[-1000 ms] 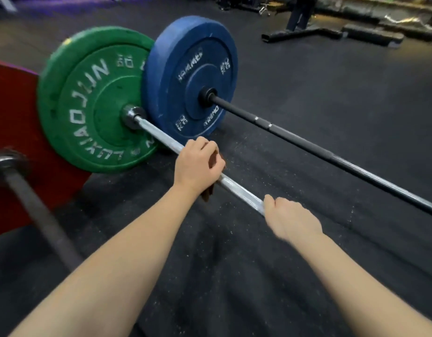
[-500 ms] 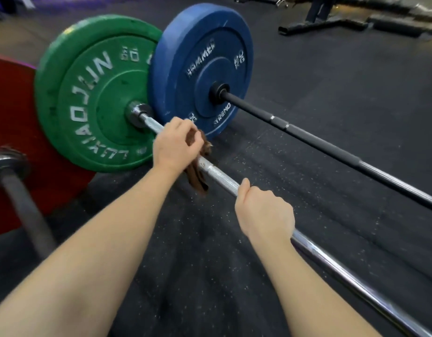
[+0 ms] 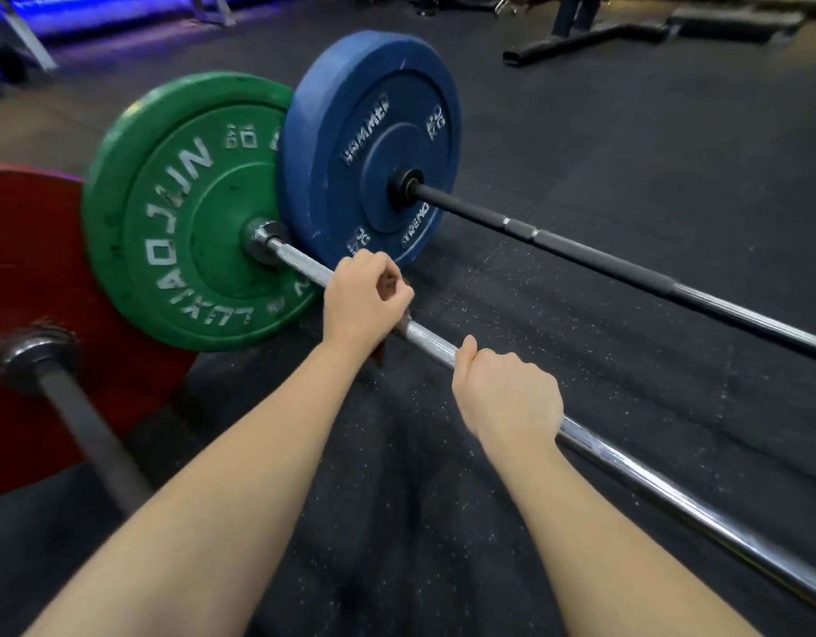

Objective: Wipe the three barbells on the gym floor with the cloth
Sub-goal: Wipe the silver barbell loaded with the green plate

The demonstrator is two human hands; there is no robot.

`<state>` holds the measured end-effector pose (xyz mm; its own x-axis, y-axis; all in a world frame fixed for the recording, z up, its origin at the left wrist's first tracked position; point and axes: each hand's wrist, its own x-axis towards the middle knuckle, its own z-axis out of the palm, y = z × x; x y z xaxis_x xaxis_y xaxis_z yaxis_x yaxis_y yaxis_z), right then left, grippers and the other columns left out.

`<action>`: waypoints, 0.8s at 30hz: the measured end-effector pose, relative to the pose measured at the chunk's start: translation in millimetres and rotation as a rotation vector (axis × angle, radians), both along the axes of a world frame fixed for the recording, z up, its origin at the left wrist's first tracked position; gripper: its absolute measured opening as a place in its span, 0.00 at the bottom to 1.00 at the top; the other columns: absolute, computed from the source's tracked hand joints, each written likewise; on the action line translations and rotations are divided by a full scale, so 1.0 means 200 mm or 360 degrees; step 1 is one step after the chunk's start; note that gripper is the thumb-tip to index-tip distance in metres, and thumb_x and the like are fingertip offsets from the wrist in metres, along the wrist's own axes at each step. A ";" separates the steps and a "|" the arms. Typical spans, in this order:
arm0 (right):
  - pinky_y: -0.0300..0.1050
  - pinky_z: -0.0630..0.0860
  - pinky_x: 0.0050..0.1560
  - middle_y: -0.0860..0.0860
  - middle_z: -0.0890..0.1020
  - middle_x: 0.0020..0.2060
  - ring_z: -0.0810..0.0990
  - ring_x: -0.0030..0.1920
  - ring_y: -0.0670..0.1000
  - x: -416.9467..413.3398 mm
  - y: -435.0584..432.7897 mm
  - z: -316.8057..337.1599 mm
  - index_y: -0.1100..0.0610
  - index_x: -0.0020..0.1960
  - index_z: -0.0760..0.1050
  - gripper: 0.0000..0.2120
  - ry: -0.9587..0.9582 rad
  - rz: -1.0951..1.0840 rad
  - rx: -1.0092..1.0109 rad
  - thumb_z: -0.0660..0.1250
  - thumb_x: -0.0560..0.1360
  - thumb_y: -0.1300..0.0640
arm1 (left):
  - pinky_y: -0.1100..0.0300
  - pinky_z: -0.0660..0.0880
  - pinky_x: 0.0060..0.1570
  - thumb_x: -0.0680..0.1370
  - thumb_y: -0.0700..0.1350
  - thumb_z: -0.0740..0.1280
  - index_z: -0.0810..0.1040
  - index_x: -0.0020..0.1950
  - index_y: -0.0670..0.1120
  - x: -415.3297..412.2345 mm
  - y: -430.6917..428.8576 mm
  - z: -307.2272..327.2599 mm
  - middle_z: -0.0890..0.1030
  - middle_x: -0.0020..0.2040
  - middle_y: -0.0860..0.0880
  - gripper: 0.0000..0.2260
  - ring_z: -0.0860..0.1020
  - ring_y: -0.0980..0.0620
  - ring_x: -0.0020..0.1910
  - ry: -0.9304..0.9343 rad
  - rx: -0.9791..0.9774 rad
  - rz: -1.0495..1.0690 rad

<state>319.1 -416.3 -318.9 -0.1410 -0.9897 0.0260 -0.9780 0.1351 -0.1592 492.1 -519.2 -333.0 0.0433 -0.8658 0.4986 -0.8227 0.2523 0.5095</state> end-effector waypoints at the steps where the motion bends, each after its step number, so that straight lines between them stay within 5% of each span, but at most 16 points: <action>1: 0.48 0.65 0.35 0.50 0.70 0.28 0.69 0.29 0.57 0.00 0.00 0.00 0.56 0.48 0.80 0.29 0.0008 -0.0015 0.0012 0.42 0.85 0.49 | 0.57 0.70 0.47 0.73 0.46 0.69 0.77 0.44 0.49 -0.02 0.05 -0.02 0.77 0.44 0.53 0.03 0.73 0.50 0.46 0.0024 -0.0056 -0.0047; 11: 0.46 0.57 0.28 0.49 0.67 0.30 0.61 0.26 0.53 -0.02 0.01 -0.02 0.52 0.68 0.74 0.22 0.0011 0.0010 0.0059 0.45 0.84 0.54 | 0.55 0.70 0.51 0.76 0.46 0.68 0.79 0.47 0.46 0.22 -0.12 -0.04 0.77 0.46 0.49 0.04 0.74 0.47 0.47 -0.0142 -0.0149 -0.0071; 16: 0.46 0.56 0.29 0.48 0.69 0.30 0.64 0.26 0.54 -0.03 0.00 -0.04 0.55 0.57 0.78 0.26 0.0056 0.0022 0.0030 0.41 0.84 0.50 | 0.52 0.70 0.54 0.77 0.45 0.68 0.77 0.48 0.47 0.33 -0.26 -0.02 0.76 0.49 0.49 0.02 0.74 0.44 0.53 -0.0016 0.0020 0.0226; 19: 0.46 0.55 0.30 0.48 0.73 0.33 0.64 0.27 0.55 -0.02 -0.01 -0.05 0.54 0.60 0.77 0.27 0.0028 0.0022 0.0008 0.40 0.84 0.51 | 0.53 0.71 0.52 0.77 0.46 0.69 0.78 0.47 0.48 0.27 -0.23 0.00 0.75 0.49 0.51 0.03 0.73 0.46 0.54 0.0093 0.0059 0.0332; 24: 0.48 0.65 0.36 0.50 0.74 0.32 0.71 0.32 0.58 0.00 -0.01 -0.02 0.55 0.48 0.77 0.28 -0.0035 -0.0029 0.0014 0.41 0.85 0.46 | 0.54 0.72 0.52 0.77 0.42 0.69 0.78 0.47 0.48 0.11 -0.05 0.02 0.76 0.46 0.51 0.02 0.74 0.49 0.49 0.0040 0.0055 -0.0038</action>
<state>318.3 -418.2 -323.1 -0.1597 -0.9871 0.0139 -0.9716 0.1546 -0.1793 514.9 -529.3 -328.8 0.0344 -0.8834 0.4674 -0.8036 0.2536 0.5384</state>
